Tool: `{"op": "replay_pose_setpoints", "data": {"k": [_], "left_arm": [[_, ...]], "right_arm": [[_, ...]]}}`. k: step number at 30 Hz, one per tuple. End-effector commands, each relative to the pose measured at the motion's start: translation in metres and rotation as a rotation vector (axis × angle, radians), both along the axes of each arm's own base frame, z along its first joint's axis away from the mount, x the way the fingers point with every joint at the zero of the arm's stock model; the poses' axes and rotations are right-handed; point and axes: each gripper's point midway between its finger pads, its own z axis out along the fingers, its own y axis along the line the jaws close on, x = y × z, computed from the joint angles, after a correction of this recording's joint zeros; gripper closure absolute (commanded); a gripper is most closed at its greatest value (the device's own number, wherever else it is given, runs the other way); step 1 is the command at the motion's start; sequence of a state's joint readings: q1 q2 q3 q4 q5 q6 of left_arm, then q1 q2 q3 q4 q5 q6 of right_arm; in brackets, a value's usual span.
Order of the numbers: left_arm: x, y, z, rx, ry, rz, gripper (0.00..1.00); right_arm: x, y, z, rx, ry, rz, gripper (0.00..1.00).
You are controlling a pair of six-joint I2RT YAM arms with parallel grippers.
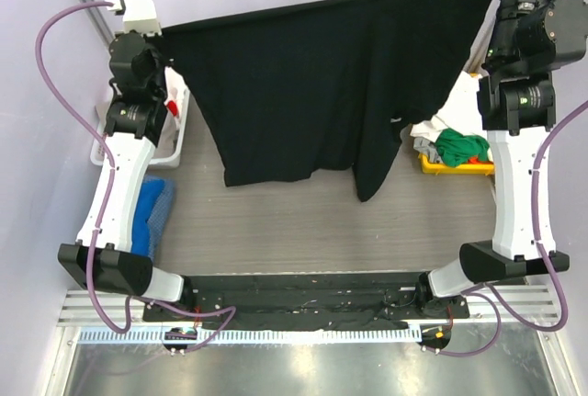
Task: Fold and stack the t-shirts
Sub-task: Flatten out the tshirt
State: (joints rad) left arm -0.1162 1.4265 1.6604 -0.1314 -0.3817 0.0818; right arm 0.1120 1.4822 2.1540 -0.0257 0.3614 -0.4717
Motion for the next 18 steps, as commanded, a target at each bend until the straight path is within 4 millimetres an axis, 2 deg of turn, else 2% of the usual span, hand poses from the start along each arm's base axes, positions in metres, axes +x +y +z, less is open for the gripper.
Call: {"op": "replay_pose_setpoints", "data": {"k": [1,2,3,4,5,6,7,8,9,10,12,13,15,16,18], "left_arm": [[0.003,0.028,0.004,-0.004,-0.023,0.123,1.00],[0.006,0.028,0.004,-0.005,-0.028,0.125,1.00],[0.010,0.028,0.002,-0.004,-0.026,0.129,1.00],[0.019,0.028,0.000,-0.003,-0.024,0.134,1.00],[0.024,0.027,-0.001,-0.001,-0.023,0.134,1.00],[0.029,0.028,0.000,-0.001,-0.033,0.139,1.00],[0.040,0.027,0.000,0.003,-0.037,0.140,1.00],[0.046,0.028,0.002,0.007,-0.044,0.143,1.00],[0.050,0.028,0.008,0.003,-0.059,0.151,1.00],[0.051,0.029,0.025,-0.006,-0.098,0.157,1.00],[0.061,0.030,0.030,-0.017,-0.116,0.171,1.00],[0.058,0.030,0.050,-0.025,-0.161,0.171,1.00],[0.061,0.030,0.061,-0.024,-0.182,0.170,1.00],[0.054,0.031,0.081,-0.027,-0.228,0.172,1.00],[0.048,0.030,0.099,-0.012,-0.267,0.170,1.00]], "right_arm": [[-0.015,-0.026,0.025,0.047,-0.126,-0.118,0.99],[0.008,-0.024,0.017,0.036,-0.107,-0.125,0.99],[0.013,-0.023,0.021,0.032,-0.139,-0.126,0.99],[0.010,-0.024,0.032,0.034,-0.184,-0.135,0.99],[0.041,-0.022,0.020,0.017,-0.160,-0.147,0.99],[0.043,-0.023,0.027,0.023,-0.209,-0.155,0.99],[0.034,-0.024,0.045,0.026,-0.277,-0.160,0.99],[0.039,-0.023,0.048,0.023,-0.300,-0.167,0.99],[0.069,-0.020,0.035,0.009,-0.283,-0.171,0.99],[0.053,-0.021,0.051,0.015,-0.353,-0.172,0.99],[0.052,-0.019,0.056,0.007,-0.417,-0.167,0.99],[0.058,-0.016,0.052,-0.003,-0.418,-0.156,0.99],[0.048,-0.017,0.057,-0.005,-0.478,-0.159,0.99],[0.047,-0.015,0.058,-0.003,-0.481,-0.156,0.99],[0.040,-0.018,0.062,0.008,-0.496,-0.159,0.99]]}}
